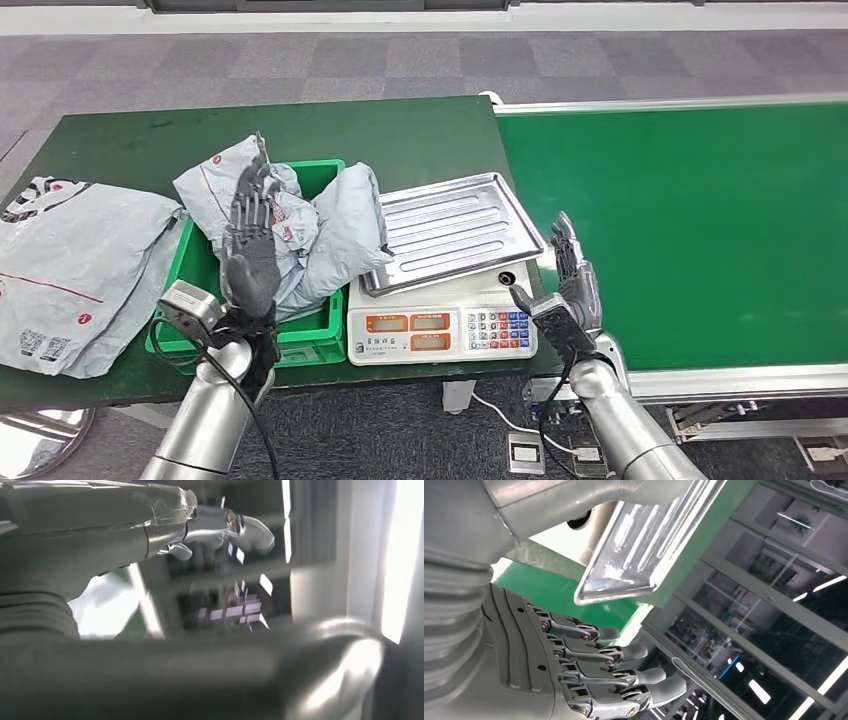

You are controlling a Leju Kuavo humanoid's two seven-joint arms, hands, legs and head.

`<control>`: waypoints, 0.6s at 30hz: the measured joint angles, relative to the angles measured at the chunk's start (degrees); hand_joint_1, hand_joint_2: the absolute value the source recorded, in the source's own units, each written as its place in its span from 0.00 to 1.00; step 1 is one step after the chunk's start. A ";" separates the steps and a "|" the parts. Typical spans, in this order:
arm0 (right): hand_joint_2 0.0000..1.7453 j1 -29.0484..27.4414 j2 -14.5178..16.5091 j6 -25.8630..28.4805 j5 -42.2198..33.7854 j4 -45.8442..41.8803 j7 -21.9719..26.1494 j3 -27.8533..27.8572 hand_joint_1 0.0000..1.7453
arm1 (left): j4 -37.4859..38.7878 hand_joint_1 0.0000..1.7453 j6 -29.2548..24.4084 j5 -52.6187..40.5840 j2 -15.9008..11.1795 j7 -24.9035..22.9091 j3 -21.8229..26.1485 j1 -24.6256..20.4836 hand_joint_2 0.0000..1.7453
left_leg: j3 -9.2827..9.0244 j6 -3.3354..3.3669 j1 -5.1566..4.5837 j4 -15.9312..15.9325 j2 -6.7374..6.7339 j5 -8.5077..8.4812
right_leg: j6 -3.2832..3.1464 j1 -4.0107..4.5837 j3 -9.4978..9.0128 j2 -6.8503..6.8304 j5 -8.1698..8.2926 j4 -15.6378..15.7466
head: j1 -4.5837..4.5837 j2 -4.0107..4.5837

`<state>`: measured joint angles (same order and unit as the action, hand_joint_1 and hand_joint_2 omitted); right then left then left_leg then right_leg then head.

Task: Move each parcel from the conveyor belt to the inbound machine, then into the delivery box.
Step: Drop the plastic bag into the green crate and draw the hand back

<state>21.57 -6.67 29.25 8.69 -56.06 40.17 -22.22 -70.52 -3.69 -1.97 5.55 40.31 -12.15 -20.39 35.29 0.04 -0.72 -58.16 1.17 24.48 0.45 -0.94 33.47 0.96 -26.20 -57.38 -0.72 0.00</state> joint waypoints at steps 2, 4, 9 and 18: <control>1.00 0.15 0.11 -0.77 -0.63 0.02 0.00 0.01 0.00 | 1.63 0.00 4.48 1.09 -0.15 -0.02 -1.02 0.72 1.00 | -0.01 0.02 -0.03 -0.01 -0.06 0.03 | 0.02 -0.03 0.03 0.04 0.01 0.01 | 0.00 0.00; 1.00 0.17 0.23 -1.50 -1.55 -0.03 0.00 0.06 0.00 | 3.18 0.00 6.92 1.10 -0.15 -0.03 -1.27 1.79 1.00 | 0.00 0.03 -0.03 -0.01 -0.05 0.04 | 0.02 -0.03 0.05 0.03 0.01 0.01 | 0.00 0.00; 1.00 0.19 1.03 -4.64 -5.03 -0.48 0.00 1.99 0.00 | 4.67 0.00 3.80 -0.59 -0.41 -0.01 -3.96 3.20 1.00 | 0.04 0.01 -0.02 -0.01 -0.01 0.07 | 0.01 -0.02 0.06 0.02 -0.03 0.01 | 0.00 0.00; 1.00 0.84 2.97 -9.63 -7.62 0.15 0.00 7.28 0.00 | 5.43 0.00 3.75 0.84 -1.40 -0.01 -5.01 4.39 1.00 | 0.04 0.00 -0.02 0.00 -0.01 0.08 | 0.00 -0.01 0.06 0.00 -0.03 0.01 | 0.00 0.00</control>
<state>22.40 -3.70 19.62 1.07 -55.91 40.17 -14.94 -65.09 0.05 -1.13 4.15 40.30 -17.16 -16.00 35.33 0.04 -0.74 -58.17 1.16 24.56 0.45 -0.95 33.53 0.96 -26.24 -57.37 -0.72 0.00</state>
